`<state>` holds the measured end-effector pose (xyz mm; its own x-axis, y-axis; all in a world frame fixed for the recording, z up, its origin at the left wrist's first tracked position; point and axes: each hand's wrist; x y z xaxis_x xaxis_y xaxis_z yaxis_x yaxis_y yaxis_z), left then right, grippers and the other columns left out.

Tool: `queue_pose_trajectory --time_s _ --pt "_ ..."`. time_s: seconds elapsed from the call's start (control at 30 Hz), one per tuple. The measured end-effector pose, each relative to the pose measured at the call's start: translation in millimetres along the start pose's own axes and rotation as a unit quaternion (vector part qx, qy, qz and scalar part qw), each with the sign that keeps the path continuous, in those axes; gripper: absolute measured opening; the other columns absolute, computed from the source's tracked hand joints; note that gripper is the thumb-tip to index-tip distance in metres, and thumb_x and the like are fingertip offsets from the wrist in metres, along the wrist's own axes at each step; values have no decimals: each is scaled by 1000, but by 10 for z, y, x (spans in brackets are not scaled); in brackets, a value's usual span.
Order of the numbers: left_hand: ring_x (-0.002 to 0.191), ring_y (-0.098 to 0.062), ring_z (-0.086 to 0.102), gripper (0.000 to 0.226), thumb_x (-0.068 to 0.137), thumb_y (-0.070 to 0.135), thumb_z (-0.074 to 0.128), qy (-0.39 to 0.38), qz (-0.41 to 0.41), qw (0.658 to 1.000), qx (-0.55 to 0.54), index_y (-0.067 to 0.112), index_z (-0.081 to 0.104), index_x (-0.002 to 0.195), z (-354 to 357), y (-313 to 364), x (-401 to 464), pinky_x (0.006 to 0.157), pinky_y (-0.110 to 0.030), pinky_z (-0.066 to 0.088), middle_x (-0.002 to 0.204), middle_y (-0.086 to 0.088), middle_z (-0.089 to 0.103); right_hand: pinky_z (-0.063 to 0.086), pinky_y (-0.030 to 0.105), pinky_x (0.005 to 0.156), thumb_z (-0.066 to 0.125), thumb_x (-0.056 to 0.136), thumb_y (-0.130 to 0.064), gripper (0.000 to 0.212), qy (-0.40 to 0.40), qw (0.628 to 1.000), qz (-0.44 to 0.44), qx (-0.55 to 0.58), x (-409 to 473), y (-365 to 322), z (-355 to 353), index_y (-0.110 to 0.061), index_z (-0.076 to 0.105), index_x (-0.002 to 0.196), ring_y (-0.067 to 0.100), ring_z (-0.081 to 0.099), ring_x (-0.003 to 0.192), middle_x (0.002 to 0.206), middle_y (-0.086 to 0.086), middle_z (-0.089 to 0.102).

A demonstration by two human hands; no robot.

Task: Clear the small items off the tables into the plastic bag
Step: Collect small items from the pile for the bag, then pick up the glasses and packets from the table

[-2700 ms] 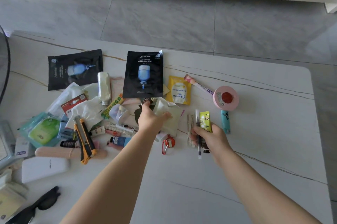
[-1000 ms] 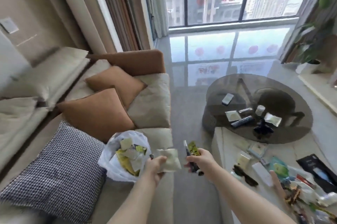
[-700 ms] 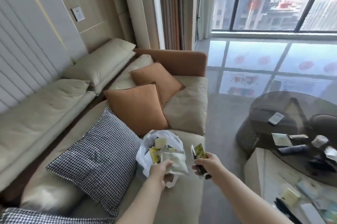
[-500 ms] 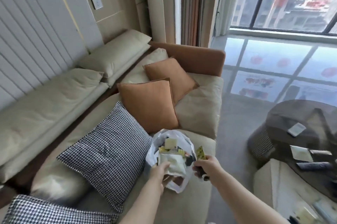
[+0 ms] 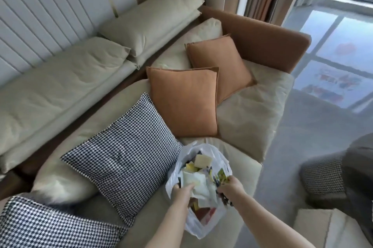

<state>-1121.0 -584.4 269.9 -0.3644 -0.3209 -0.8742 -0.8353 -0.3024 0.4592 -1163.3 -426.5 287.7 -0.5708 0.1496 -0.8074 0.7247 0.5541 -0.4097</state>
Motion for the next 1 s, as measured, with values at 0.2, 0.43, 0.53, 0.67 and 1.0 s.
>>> queue_pose_trajectory --time_s 0.2,0.43,0.53,0.67,1.0 --pt "115 -38 55 74 77 11 70 51 -31 998 -23 5 36 141 67 89 381 97 -48 48 132 -20 50 38 21 42 59 73 -6 29 -47 996 -28 -72 382 -245 72 -9 50 101 18 50 58 80 8 54" --pt "106 -34 60 54 85 3 59 85 24 996 18 11 47 137 -85 172 419 89 -40 50 127 -13 59 44 23 71 61 84 -7 57 -70 994 -67 -57 447 -311 173 -14 44 138 22 56 98 128 8 53" --pt "115 -37 55 57 88 6 56 74 36 996 32 14 39 142 -133 175 322 98 -45 47 134 -15 52 42 23 76 59 84 -3 52 -49 996 -66 -42 351 -245 147 -12 46 134 22 55 107 131 9 52" --pt "102 -28 60 58 88 6 56 30 54 998 27 14 38 143 -167 113 105 97 -41 48 124 -14 58 43 22 72 56 84 -4 50 -21 997 -69 -27 135 -127 117 -10 48 132 24 56 105 126 9 56" --pt "69 -15 57 44 85 7 58 -104 154 962 198 10 52 128 -280 -301 -628 59 -24 44 107 -14 65 47 26 74 66 79 -12 35 55 992 -117 12 -704 592 77 -11 63 113 20 61 93 111 9 65"
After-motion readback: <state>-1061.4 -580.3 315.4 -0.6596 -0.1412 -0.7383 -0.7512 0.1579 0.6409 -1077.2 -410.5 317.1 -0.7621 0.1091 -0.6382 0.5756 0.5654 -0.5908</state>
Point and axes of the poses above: each hand's wrist, its own x-axis towards the middle knuckle, its own z-axis out of the palm, y = z × x
